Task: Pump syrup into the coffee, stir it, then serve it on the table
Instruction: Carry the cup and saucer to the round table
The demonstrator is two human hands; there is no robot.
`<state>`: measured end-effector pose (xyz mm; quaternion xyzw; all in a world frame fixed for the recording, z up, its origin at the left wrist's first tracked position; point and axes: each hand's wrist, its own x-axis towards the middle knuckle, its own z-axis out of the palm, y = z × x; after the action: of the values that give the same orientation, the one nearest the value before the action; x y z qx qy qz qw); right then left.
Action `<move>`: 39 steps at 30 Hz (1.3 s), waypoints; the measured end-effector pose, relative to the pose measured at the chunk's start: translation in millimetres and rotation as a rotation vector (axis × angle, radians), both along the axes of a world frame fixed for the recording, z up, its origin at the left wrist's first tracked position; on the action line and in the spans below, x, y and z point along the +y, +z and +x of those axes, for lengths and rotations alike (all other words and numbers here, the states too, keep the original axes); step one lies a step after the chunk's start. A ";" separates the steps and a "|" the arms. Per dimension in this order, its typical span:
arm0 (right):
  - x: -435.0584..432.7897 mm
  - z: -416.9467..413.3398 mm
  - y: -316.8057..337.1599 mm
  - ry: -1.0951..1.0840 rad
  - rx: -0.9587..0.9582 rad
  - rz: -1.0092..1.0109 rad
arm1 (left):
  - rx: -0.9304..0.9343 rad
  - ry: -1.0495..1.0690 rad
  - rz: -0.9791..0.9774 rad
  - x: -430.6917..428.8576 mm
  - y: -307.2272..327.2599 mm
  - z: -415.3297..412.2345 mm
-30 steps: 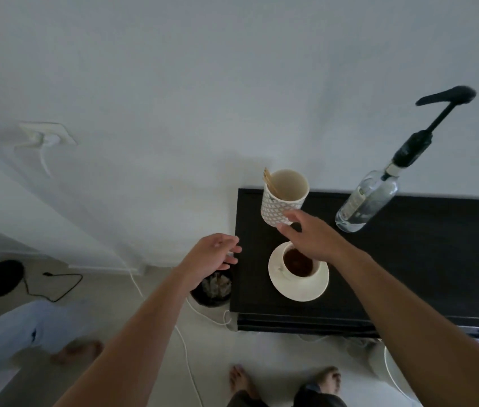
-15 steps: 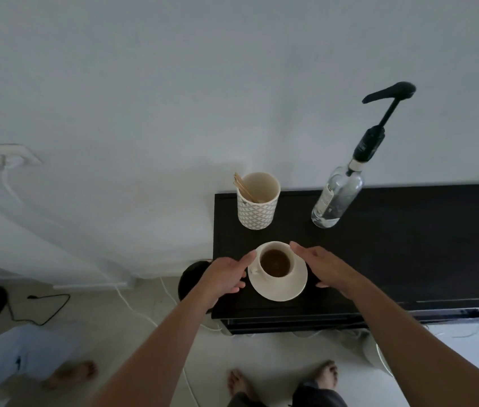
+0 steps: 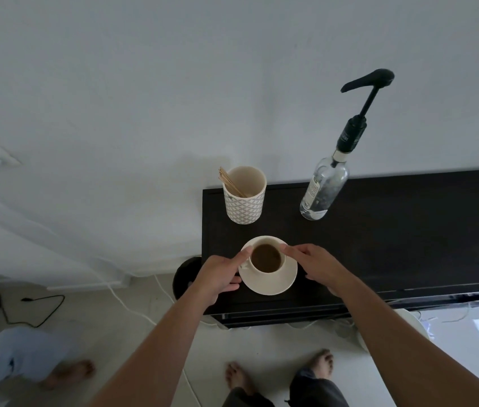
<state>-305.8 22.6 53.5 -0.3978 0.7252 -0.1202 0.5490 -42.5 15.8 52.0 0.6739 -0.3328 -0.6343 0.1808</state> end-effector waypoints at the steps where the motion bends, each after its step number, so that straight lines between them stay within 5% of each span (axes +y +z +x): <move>1: 0.5 -1.3 0.0 -0.003 -0.019 0.006 | 0.007 0.007 0.000 0.5 0.1 -0.8; 15: -9.6 -8.8 6.3 -0.033 -0.178 0.060 | 0.029 0.217 0.029 10.2 -5.3 -19.4; 23: -25.1 -8.4 13.4 0.123 -0.271 0.031 | 0.142 0.508 -0.020 51.7 -4.0 -30.1; 39: -17.4 55.9 38.4 0.633 -0.402 0.042 | 0.070 0.909 -0.166 173.4 20.7 -27.4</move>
<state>-249.9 5.2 91.9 -0.5594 0.4463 -0.0054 0.6984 -69.9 189.2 72.7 0.7130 -0.0471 -0.4843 0.5049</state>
